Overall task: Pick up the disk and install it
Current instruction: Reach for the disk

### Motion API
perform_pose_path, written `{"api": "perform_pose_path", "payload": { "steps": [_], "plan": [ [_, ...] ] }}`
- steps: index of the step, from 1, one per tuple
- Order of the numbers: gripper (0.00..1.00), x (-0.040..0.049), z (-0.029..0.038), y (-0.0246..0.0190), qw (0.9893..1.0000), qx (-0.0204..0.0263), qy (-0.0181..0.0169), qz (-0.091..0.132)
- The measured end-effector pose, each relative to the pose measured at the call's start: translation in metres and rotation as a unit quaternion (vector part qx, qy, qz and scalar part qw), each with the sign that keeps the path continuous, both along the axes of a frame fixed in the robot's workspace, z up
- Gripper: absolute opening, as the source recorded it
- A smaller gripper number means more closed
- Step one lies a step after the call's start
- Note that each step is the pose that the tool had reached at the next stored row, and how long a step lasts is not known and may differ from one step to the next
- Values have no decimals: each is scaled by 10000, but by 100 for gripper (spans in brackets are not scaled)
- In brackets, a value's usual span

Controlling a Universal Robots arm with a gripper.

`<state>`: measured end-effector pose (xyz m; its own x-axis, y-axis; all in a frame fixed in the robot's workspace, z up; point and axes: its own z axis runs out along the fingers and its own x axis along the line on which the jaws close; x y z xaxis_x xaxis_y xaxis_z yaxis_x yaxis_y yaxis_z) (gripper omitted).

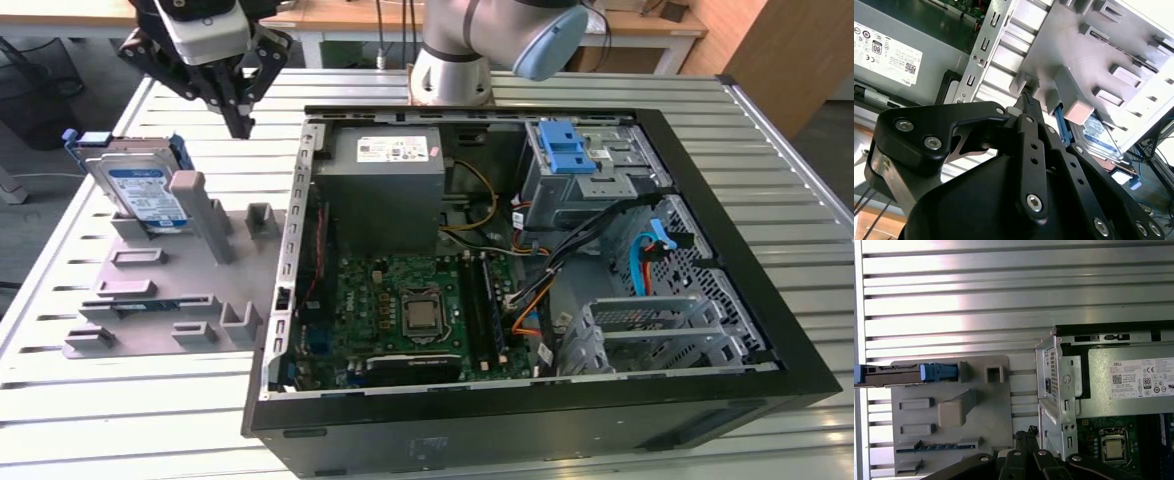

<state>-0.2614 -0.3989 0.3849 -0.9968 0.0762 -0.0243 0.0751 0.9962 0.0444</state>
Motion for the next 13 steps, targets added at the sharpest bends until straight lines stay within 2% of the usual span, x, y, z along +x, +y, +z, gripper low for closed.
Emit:
{"api": "perform_pose_path", "payload": {
  "steps": [13],
  "plan": [
    [11,-48,-4,0,10000,0,1,0]
  ]
}}
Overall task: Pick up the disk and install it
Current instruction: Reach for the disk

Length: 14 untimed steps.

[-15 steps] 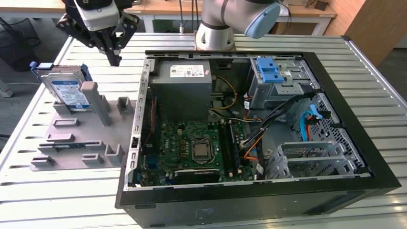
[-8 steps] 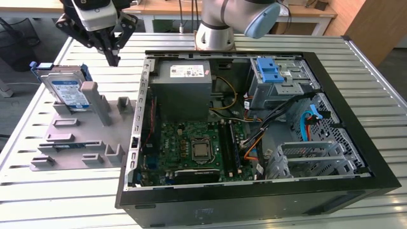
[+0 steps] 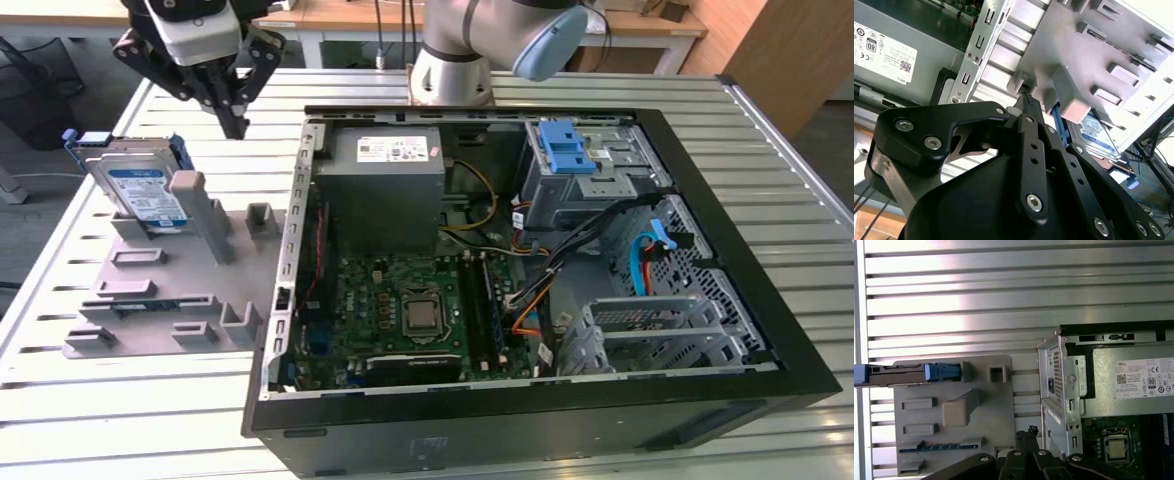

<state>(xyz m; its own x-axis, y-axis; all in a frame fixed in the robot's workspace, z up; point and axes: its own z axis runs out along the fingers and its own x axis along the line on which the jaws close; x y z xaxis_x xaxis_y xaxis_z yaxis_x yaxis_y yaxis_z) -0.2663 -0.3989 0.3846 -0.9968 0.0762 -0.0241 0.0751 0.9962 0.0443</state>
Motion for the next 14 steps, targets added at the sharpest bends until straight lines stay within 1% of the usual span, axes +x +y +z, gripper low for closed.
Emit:
{"api": "perform_pose_path", "payload": {
  "steps": [14],
  "plan": [
    [11,-36,-9,0,10000,0,8,0]
  ]
}}
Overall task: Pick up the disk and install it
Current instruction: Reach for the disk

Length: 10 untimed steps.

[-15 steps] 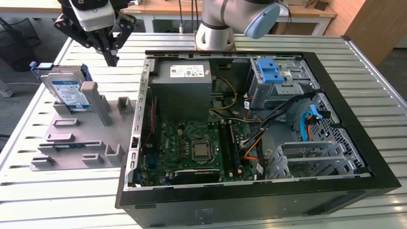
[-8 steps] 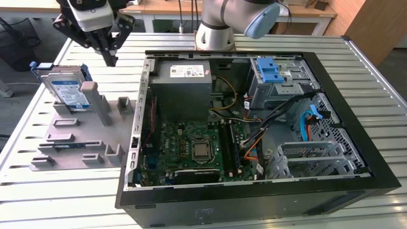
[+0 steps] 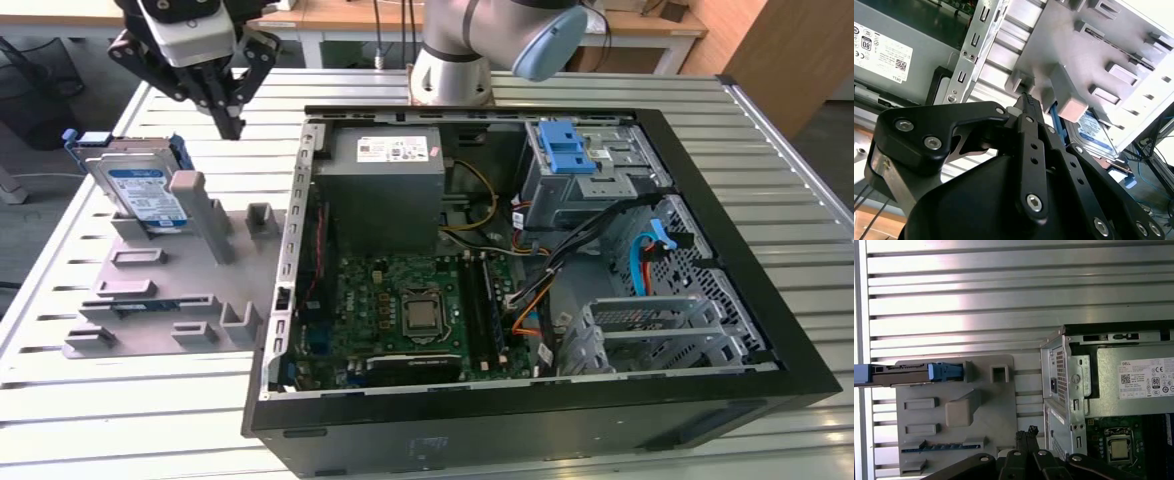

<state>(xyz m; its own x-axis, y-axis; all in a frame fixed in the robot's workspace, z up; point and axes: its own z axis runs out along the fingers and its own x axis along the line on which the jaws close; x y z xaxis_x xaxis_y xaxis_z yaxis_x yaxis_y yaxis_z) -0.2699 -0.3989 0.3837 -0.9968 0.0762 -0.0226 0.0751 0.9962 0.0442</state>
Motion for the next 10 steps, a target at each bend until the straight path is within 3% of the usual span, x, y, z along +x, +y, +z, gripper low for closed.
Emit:
{"api": "perform_pose_path", "payload": {
  "steps": [7,10],
  "plan": [
    [11,-26,-5,1,10000,0,11,0],
    [11,-101,-9,19,10000,0,26,0]
  ]
}}
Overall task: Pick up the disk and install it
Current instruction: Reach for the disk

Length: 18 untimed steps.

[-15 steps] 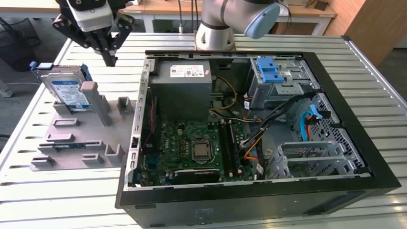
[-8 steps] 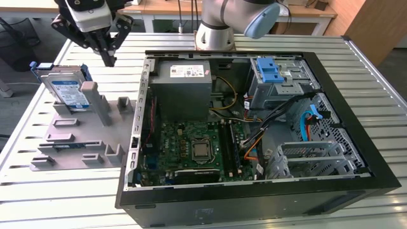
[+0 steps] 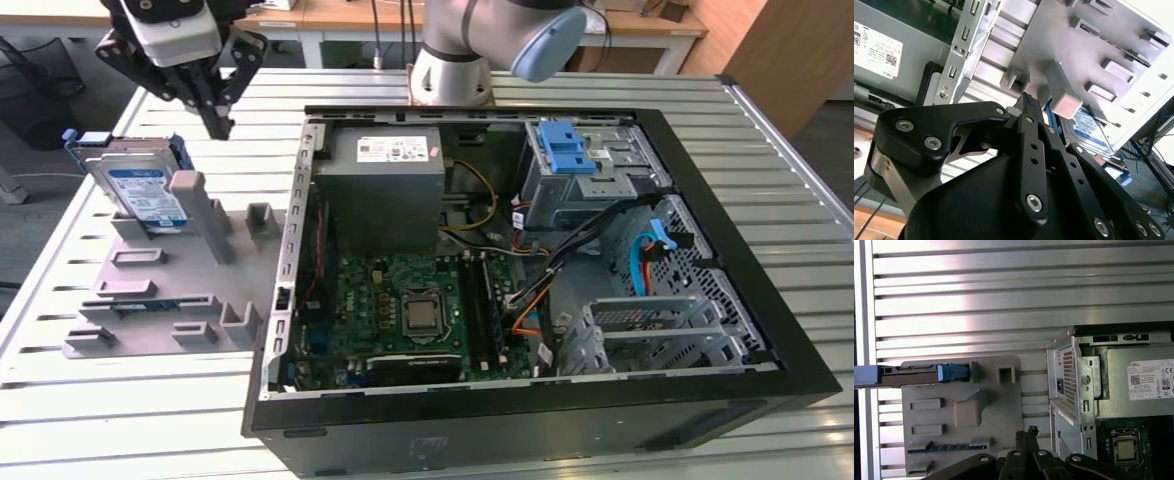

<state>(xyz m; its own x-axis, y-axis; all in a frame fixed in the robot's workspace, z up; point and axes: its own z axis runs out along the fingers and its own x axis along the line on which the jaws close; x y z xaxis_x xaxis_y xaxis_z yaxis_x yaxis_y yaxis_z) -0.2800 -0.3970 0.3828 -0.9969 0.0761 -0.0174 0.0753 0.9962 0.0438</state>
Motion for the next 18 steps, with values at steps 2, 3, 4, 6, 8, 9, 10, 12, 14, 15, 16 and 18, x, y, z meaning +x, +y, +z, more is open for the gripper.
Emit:
{"api": "perform_pose_path", "payload": {
  "steps": [2,3,4,6,8,9,10,12,14,15,16,18],
  "plan": [
    [11,-55,-3,17,10000,0,9,-1],
    [11,-80,-4,27,10000,0,14,-1],
    [11,-107,-7,40,10000,0,19,-1],
    [11,-159,-12,64,10000,1,24,0],
    [11,-208,-16,92,10000,0,28,-1],
    [11,-232,-18,106,10000,0,31,-1],
    [11,-254,-20,120,10000,0,34,-1],
    [11,-304,-23,146,10000,0,41,0],
    [11,-351,-27,171,10000,1,46,-1],
    [11,-372,-29,183,10000,0,50,-1],
    [11,-393,-31,195,10000,1,53,-1],
    [11,-438,-33,217,10000,0,62,0]
  ]
}}
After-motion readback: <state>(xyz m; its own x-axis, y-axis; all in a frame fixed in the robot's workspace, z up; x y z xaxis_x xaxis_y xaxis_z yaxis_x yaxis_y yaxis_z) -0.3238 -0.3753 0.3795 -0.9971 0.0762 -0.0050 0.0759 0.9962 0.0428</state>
